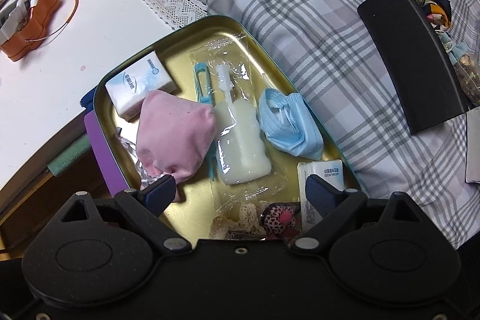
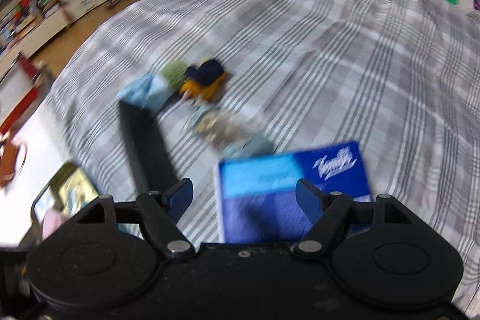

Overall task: Organize soft objects
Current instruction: 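Withdraw both tools from the tray toward the remaining items on the bed, then grasp the mesh sachet with the right tool while the left tool grasps the navy-yellow plush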

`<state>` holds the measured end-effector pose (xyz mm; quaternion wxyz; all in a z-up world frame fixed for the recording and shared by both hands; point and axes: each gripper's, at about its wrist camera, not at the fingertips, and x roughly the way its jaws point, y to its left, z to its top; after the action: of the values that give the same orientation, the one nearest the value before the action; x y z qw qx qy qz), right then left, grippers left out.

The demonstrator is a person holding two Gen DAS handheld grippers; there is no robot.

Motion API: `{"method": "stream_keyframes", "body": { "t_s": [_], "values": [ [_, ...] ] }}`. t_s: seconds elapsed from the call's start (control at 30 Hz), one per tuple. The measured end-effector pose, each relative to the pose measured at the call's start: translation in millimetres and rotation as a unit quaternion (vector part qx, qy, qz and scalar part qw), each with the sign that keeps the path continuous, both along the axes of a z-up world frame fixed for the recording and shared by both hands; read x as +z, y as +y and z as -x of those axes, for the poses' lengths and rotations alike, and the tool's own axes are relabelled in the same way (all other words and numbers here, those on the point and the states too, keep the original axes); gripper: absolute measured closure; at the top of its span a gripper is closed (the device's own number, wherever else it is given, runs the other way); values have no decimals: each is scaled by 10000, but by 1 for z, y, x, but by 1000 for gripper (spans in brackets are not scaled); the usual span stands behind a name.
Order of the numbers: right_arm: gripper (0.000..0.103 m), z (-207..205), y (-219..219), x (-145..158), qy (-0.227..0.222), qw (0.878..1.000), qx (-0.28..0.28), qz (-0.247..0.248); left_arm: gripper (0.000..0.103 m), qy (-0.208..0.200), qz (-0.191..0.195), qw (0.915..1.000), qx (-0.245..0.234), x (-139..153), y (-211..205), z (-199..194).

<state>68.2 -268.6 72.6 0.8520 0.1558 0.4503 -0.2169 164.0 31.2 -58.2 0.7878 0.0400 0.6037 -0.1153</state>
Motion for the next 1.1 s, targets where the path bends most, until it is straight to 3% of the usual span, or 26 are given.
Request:
{"method": "stream_keyframes", "body": {
  "t_s": [0.2,0.5,0.73,0.83,0.9,1.1],
  "values": [
    [21,-39,-12,-15,51,10000,-22,-37,13,36,9,9999,-93,-1,-4,2],
    [20,-95,13,-70,641,9966,507,113,13,123,2,9997,-210,-5,-11,3],
    [20,-127,20,-103,1055,9900,773,533,13,187,14,9993,-324,-8,-18,3],
    [21,-136,7,-110,1195,9879,670,721,13,184,72,9993,-324,-7,-19,2],
    [21,-135,-8,-108,1170,9899,570,563,13,147,117,9994,-282,-5,-19,1],
    [22,-127,-53,-109,1079,9924,-191,567,13,-17,315,9990,-309,6,-23,-3]
  ]
}}
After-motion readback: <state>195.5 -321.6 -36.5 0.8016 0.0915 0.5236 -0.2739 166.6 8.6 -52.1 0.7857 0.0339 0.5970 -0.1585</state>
